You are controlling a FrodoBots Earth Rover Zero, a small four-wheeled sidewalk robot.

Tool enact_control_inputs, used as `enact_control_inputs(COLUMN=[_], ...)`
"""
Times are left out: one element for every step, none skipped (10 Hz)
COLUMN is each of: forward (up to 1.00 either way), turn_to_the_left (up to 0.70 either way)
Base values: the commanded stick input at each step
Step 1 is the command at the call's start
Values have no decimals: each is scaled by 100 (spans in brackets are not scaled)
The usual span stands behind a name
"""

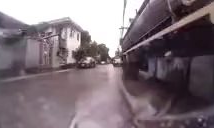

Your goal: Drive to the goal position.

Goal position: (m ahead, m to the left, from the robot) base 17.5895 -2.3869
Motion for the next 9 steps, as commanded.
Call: enact_control_inputs(forward=[100,100,100,100,100,100,100,100,100], turn_to_the_left=[0,0,0,0,0,0,0,0,0])
